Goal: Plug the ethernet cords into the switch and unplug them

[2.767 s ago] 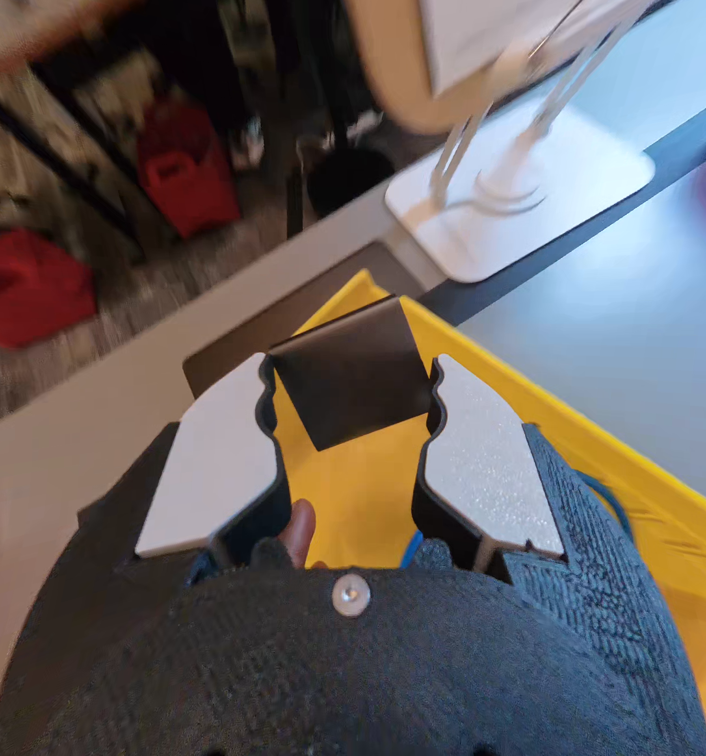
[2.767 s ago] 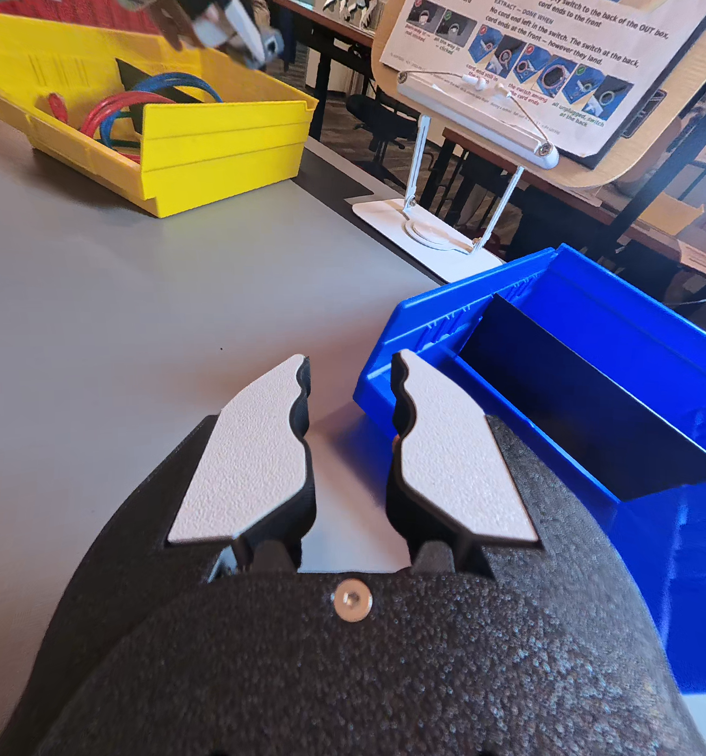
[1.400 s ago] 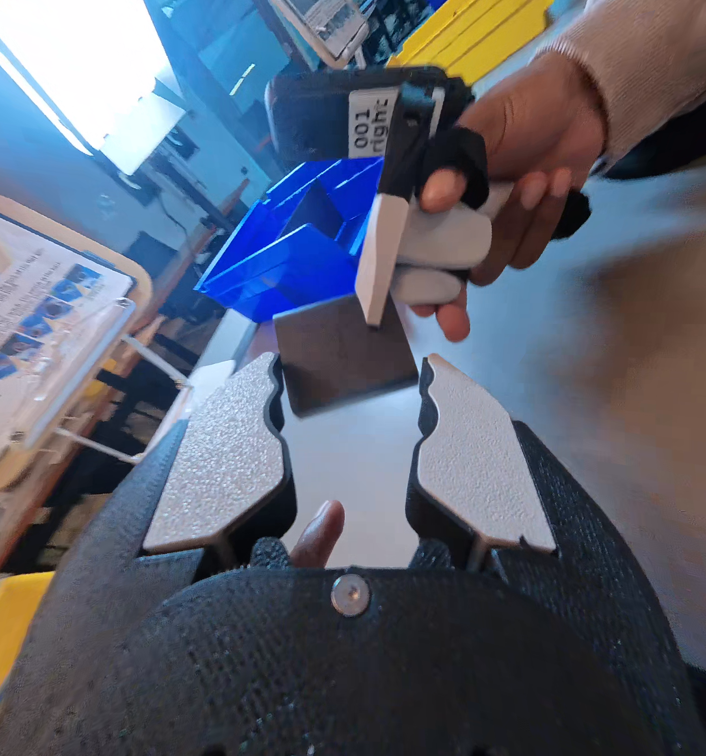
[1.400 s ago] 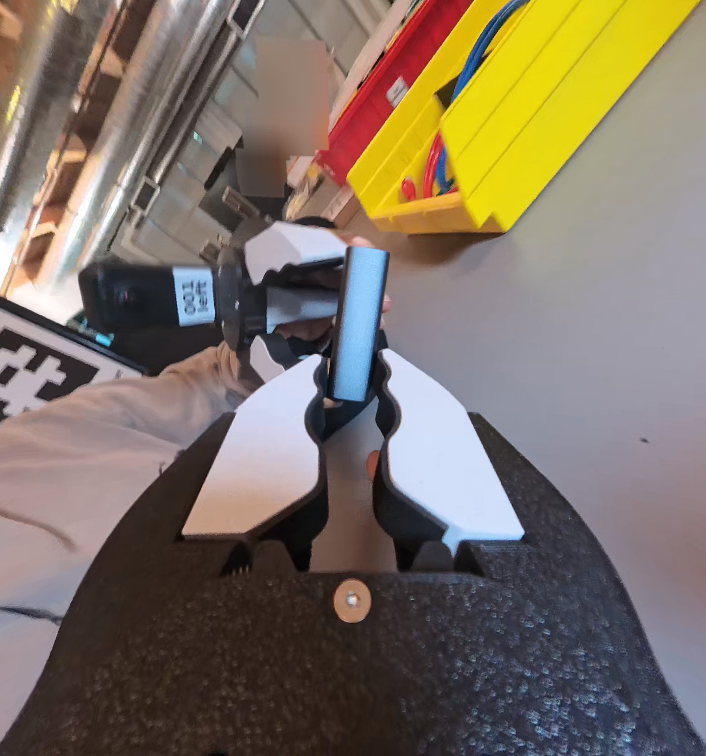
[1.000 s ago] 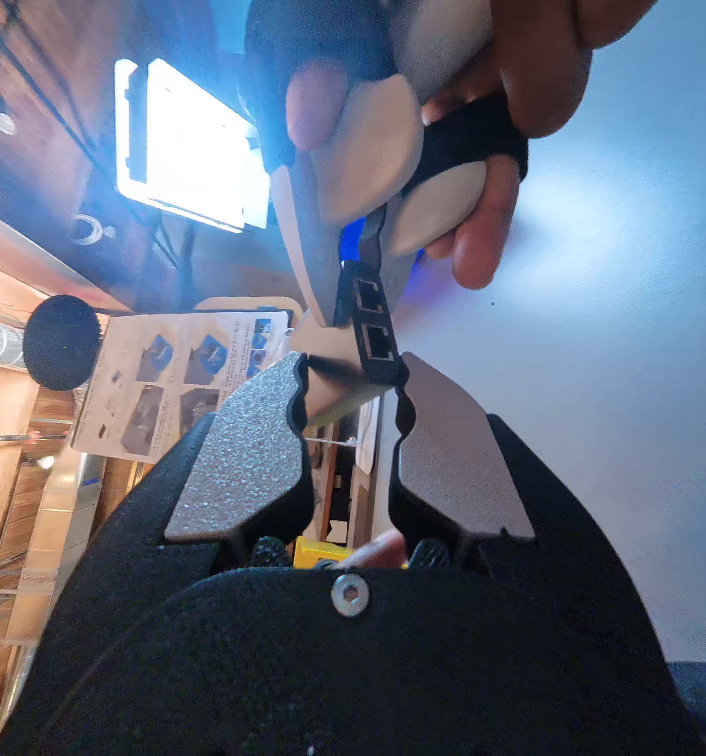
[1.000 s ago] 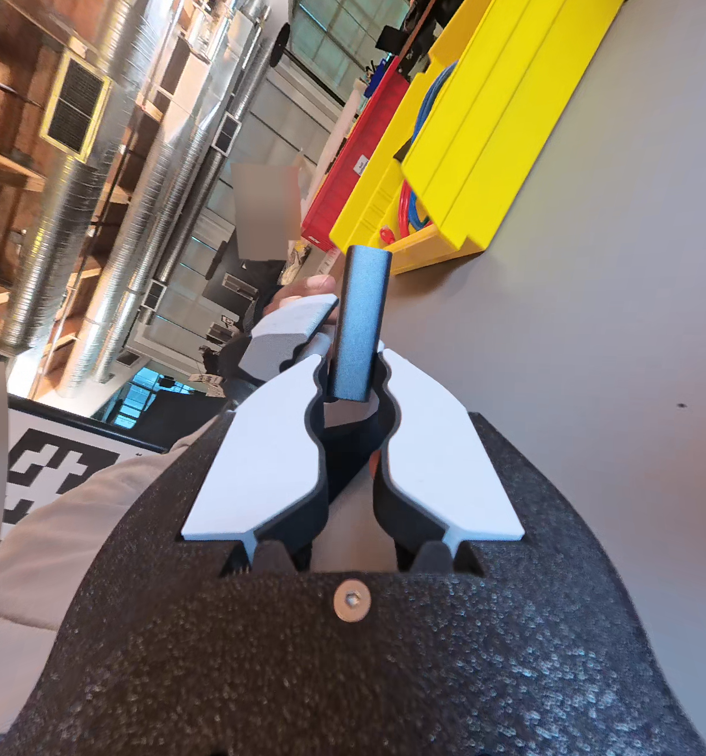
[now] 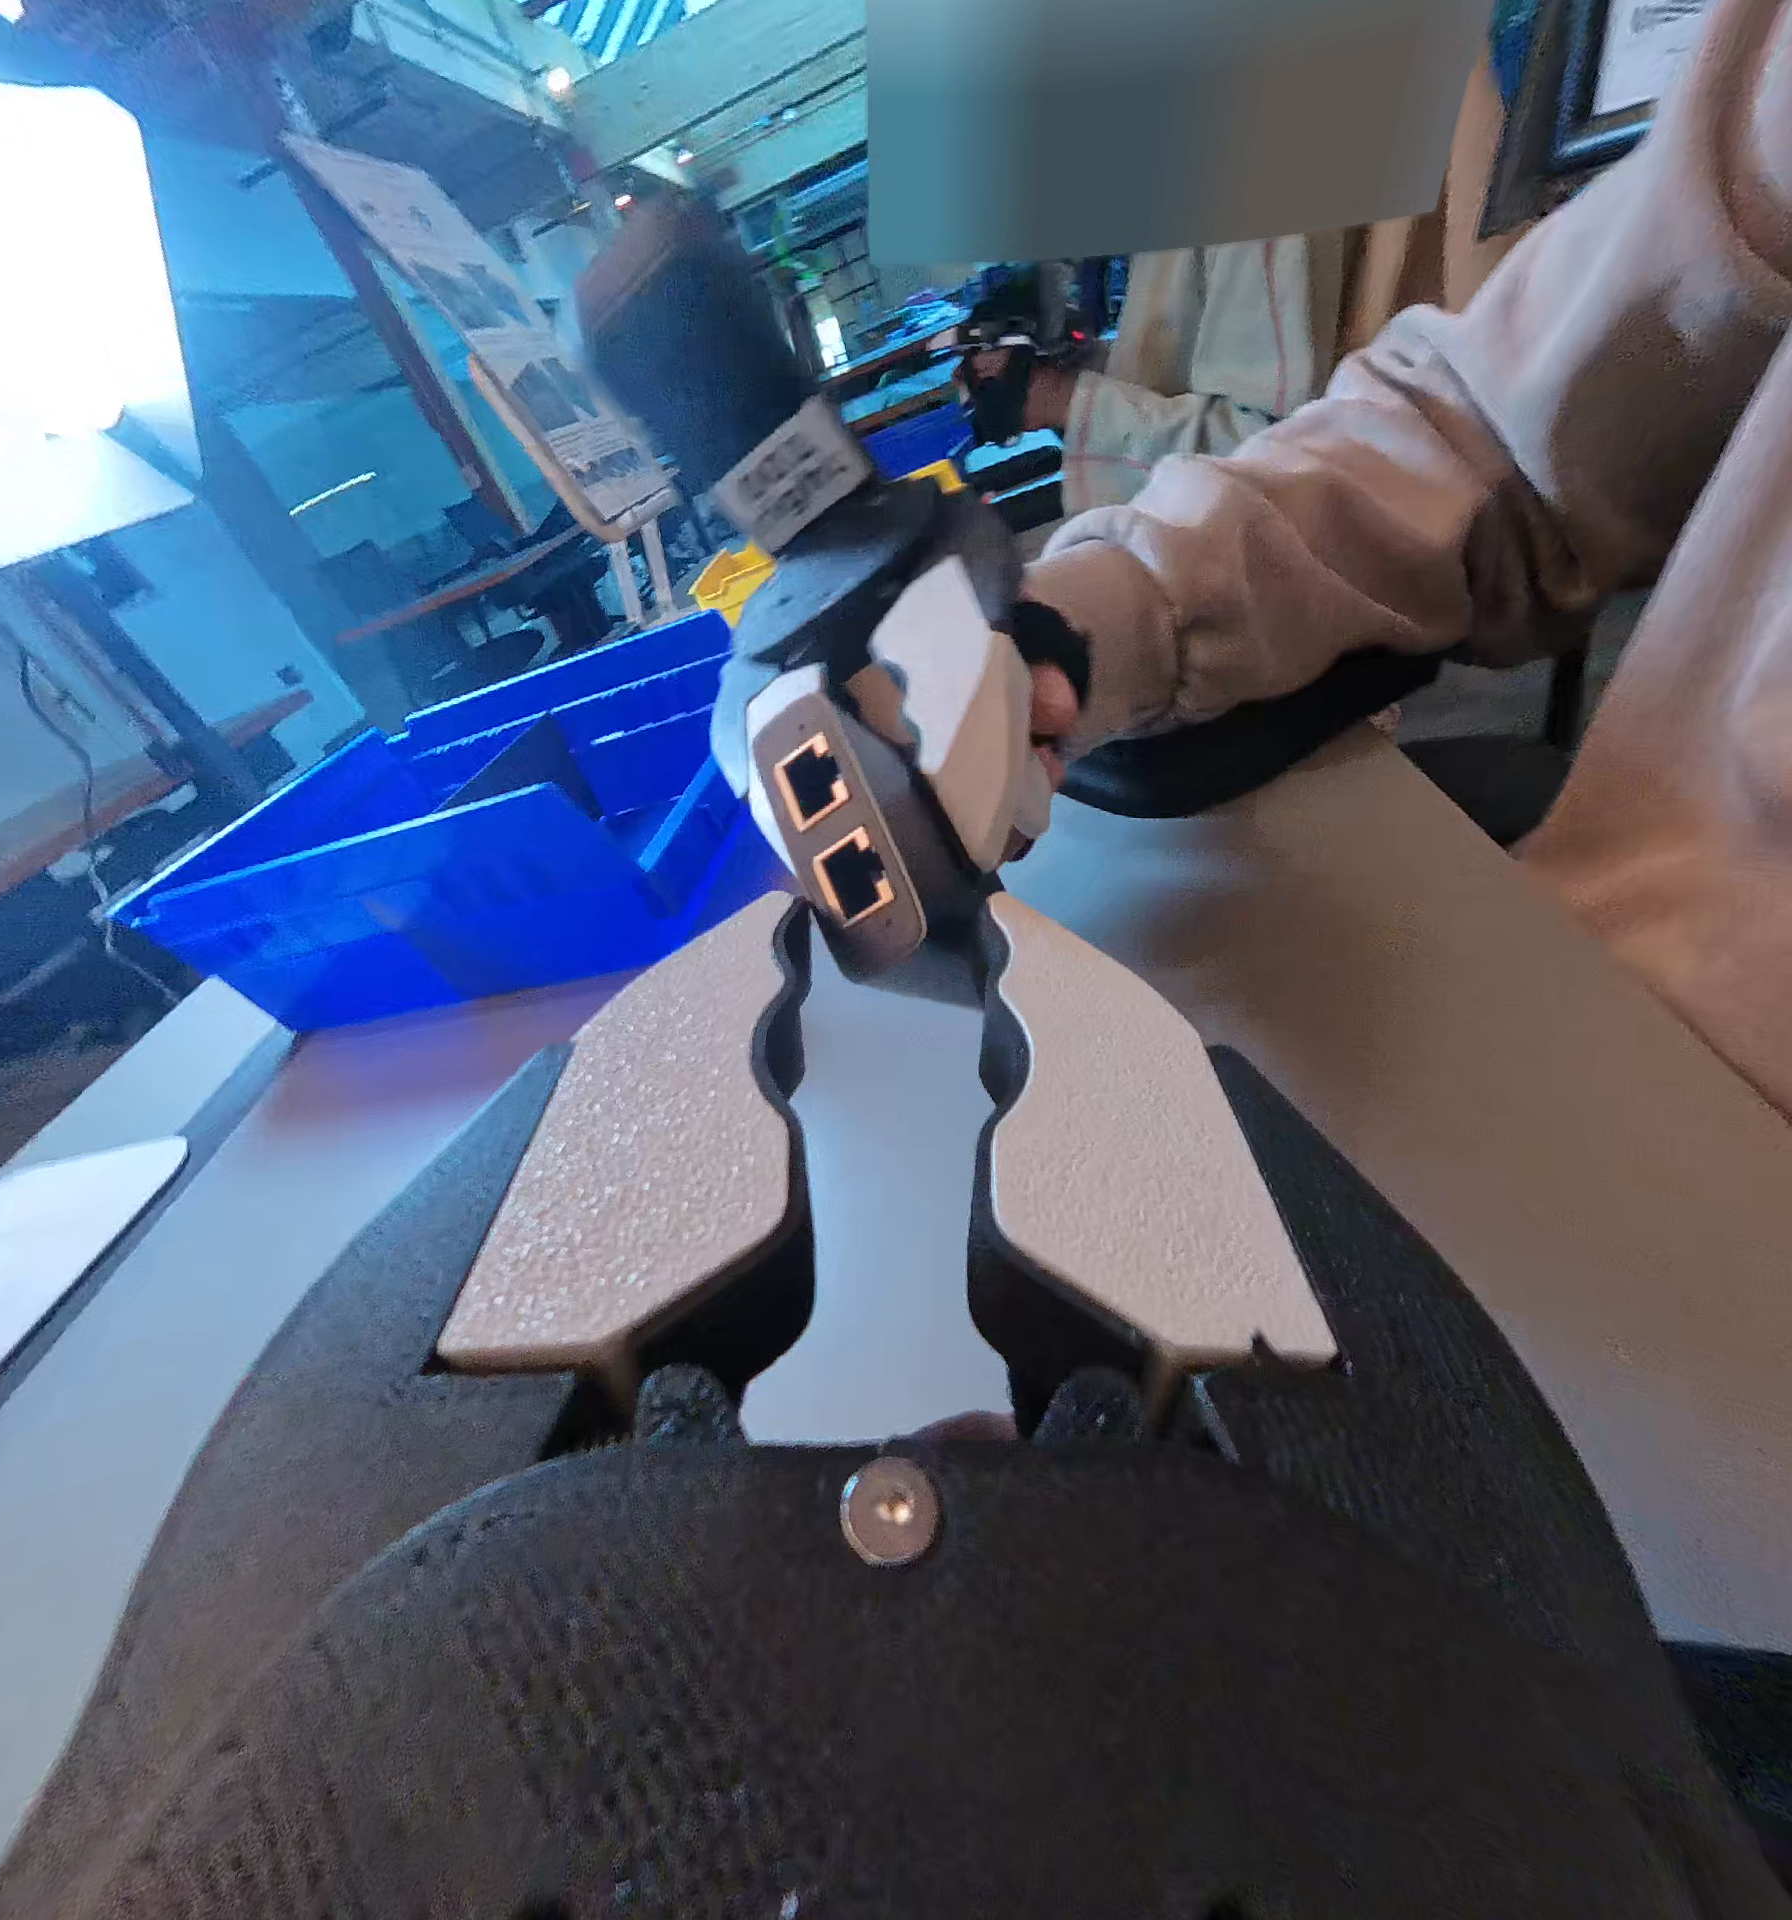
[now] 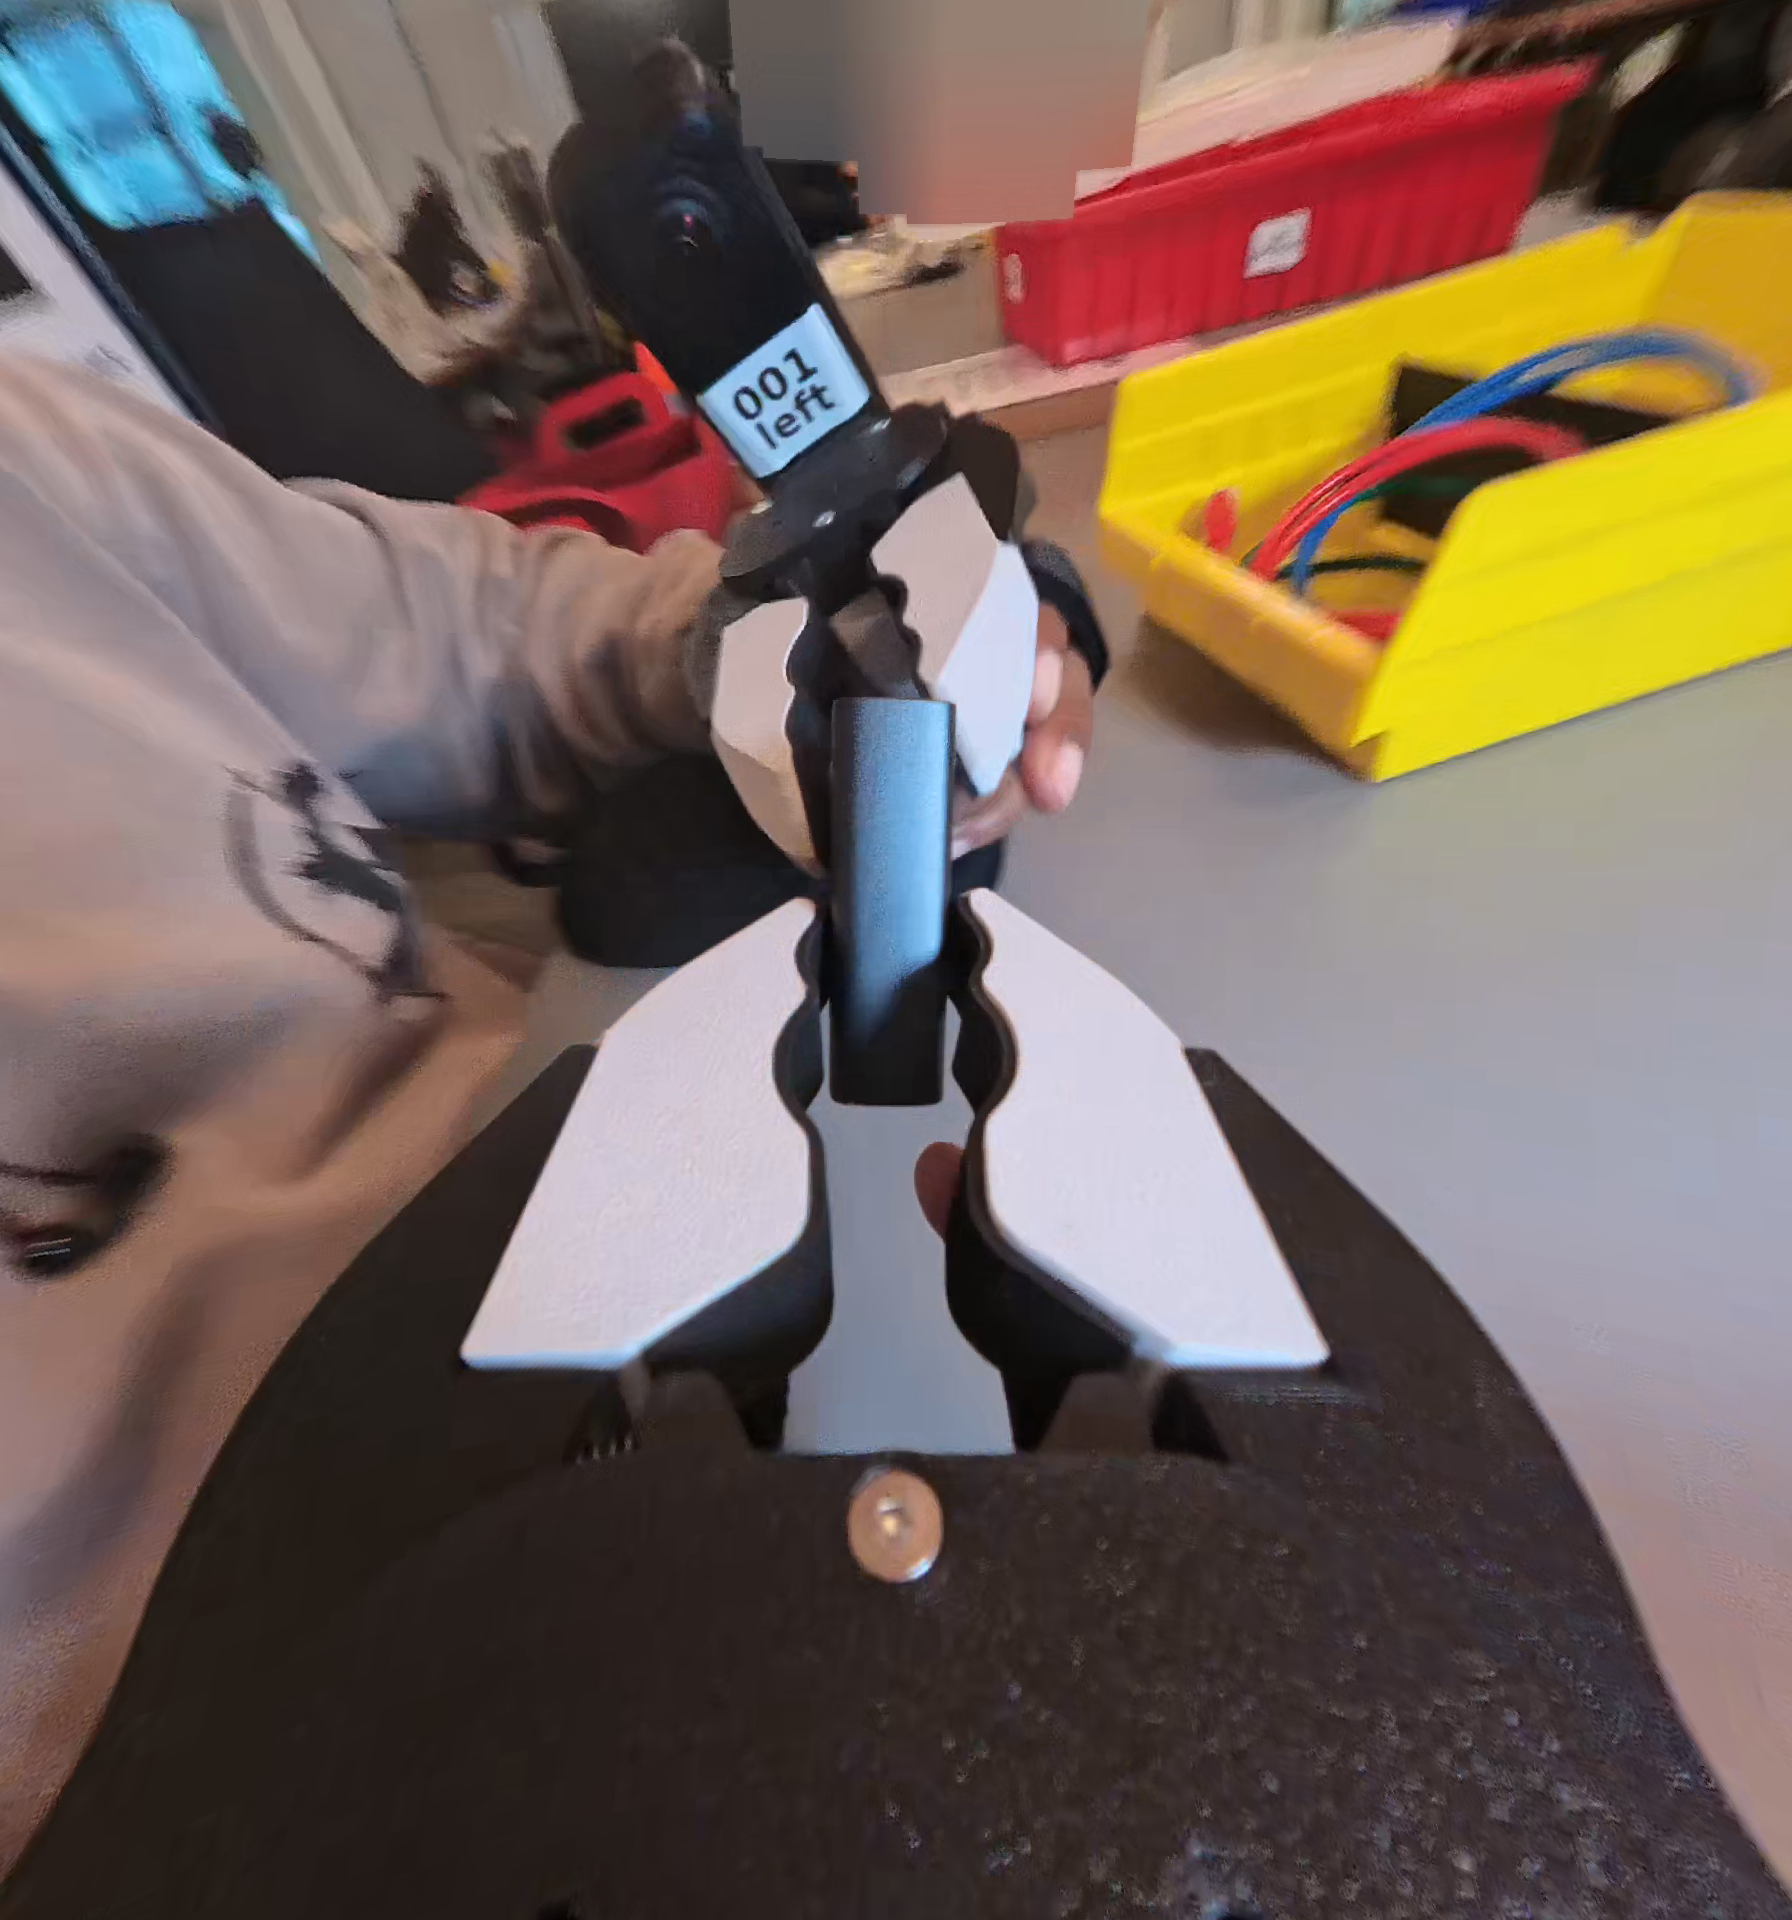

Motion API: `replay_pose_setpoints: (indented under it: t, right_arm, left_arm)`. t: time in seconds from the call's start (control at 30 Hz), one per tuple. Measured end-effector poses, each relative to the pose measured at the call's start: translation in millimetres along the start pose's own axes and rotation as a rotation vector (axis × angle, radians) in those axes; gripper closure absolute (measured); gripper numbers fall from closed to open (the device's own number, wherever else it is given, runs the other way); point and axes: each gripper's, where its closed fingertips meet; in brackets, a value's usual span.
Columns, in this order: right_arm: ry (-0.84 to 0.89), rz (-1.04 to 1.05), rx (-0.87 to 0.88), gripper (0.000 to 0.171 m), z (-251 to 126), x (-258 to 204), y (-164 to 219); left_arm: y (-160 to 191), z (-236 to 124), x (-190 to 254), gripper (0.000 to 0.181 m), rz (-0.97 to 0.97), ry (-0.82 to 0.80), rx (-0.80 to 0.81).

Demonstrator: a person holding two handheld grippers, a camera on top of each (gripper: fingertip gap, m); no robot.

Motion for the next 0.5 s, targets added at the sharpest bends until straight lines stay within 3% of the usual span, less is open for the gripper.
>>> replay_pose_setpoints:
  t: [0.13,0.3,0.4,0.5]
  right_arm:
    - [-0.244,0.233,-0.127,0.150,-12,-16,13]
    - [-0.427,0.409,-0.243,0.150,-11,-39,24]
    - [-0.510,0.446,-0.317,0.150,-11,-55,32]
    - [-0.517,0.473,-0.346,0.150,-7,-58,38]
  left_arm:
    - [-2,-1,8,0.129,0.049,0.042,-0.032]
    - [4,16,37,0.108,0.157,0.158,-0.119]
    - [16,29,52,0.110,0.242,0.195,-0.218]
    - [16,35,59,0.117,0.283,0.196,-0.218]
Point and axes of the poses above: each gripper's, where its closed fingertips meet, z out along the fingers, y out of its underside, x = y × z across the jaws, and after that the axes turned 14 degrees about y, right-handed
